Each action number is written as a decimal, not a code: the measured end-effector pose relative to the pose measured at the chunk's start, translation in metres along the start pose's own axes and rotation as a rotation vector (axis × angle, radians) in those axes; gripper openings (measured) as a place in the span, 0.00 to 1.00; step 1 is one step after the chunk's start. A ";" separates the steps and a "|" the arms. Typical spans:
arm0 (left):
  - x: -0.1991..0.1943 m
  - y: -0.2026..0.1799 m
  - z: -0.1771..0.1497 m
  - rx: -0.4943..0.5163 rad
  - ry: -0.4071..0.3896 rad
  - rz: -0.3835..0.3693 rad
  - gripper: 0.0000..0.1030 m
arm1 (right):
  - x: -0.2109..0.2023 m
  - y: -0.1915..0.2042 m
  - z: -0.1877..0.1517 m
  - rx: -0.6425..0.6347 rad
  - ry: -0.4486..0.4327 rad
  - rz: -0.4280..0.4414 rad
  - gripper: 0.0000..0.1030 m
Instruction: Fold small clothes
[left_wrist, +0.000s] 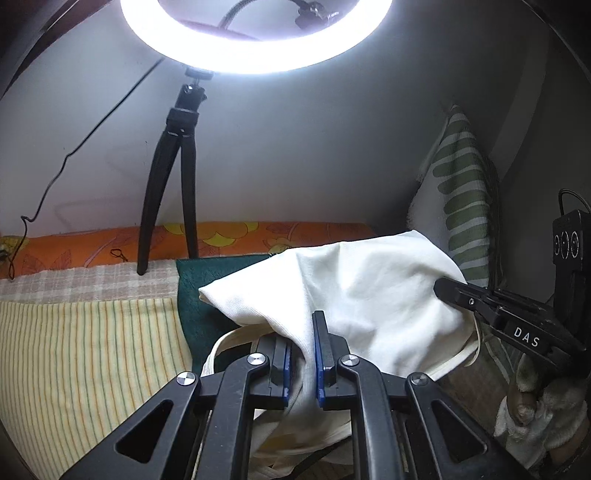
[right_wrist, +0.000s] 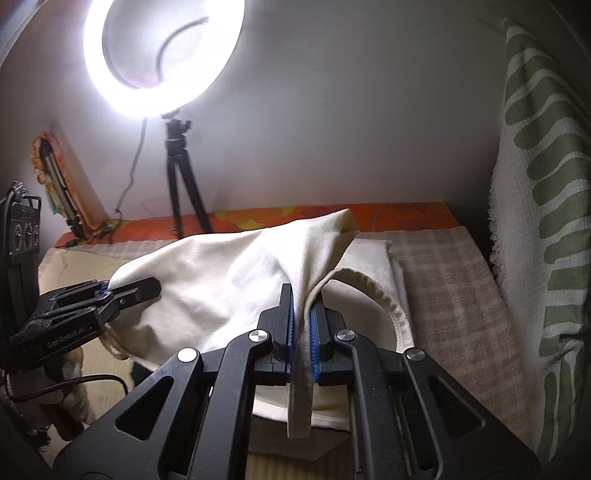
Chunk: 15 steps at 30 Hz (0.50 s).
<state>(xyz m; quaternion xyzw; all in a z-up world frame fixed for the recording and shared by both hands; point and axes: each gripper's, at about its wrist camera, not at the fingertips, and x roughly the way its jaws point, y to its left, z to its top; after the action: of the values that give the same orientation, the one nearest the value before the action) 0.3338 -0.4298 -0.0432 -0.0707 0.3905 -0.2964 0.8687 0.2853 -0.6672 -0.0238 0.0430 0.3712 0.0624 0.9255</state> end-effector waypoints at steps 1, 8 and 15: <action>0.006 -0.001 -0.001 -0.002 0.024 0.000 0.09 | 0.005 -0.005 -0.001 -0.001 0.010 -0.009 0.08; 0.008 -0.002 -0.007 0.007 0.070 0.028 0.62 | 0.016 -0.025 -0.012 0.018 0.051 -0.085 0.16; -0.008 -0.003 -0.007 0.042 0.048 0.078 0.77 | -0.003 -0.021 -0.009 0.030 0.002 -0.105 0.54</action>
<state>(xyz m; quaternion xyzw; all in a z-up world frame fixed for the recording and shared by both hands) 0.3229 -0.4269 -0.0415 -0.0303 0.4075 -0.2722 0.8712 0.2793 -0.6878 -0.0309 0.0371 0.3749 0.0082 0.9263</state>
